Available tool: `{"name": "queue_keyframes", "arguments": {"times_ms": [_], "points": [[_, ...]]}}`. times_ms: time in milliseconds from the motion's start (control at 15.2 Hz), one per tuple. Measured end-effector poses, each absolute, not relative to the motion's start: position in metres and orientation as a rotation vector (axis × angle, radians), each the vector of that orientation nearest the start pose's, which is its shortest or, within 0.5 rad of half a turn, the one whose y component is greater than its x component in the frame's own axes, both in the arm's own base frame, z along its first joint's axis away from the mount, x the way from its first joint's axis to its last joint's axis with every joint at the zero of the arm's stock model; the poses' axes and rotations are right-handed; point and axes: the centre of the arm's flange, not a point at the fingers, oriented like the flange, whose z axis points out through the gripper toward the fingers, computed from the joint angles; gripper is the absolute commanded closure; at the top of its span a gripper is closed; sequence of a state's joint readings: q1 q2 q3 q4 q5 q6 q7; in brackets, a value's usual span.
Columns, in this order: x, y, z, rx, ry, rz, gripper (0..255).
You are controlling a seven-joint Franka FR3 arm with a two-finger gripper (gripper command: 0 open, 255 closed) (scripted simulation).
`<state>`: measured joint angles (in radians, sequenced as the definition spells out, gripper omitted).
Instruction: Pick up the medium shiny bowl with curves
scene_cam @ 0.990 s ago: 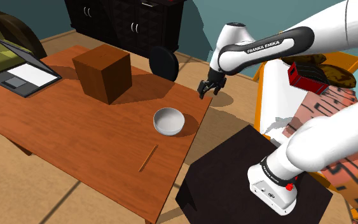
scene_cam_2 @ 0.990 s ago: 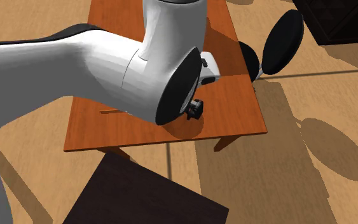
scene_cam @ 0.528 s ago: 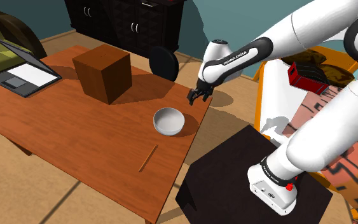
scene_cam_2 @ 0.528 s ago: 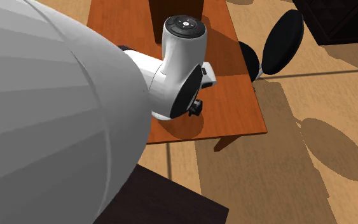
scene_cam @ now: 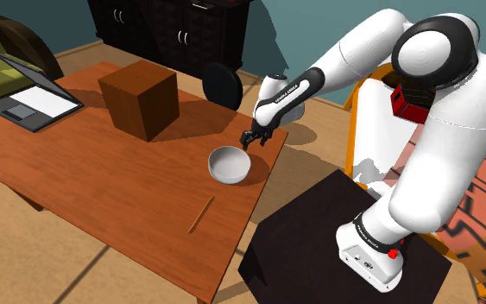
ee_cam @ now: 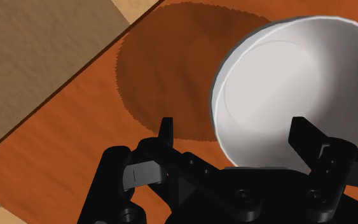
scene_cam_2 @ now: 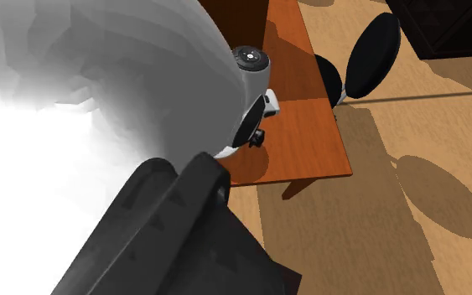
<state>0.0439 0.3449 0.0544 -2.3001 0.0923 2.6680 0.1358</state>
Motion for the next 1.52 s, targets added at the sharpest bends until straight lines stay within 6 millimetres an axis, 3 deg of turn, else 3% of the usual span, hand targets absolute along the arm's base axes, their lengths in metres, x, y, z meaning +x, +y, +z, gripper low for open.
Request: {"name": "queue_keyframes", "arguments": {"times_ms": [264, 726, 792, 1518], "points": [[0.550, 0.053, 0.159, -3.063, 0.190, -0.027, 0], [0.550, 0.051, 0.120, -3.061, 0.191, -0.027, 0], [0.551, 0.052, 0.118, -3.061, 0.191, -0.027, 255], [0.552, 0.052, 0.120, -3.061, 0.191, -0.029, 255]]}}
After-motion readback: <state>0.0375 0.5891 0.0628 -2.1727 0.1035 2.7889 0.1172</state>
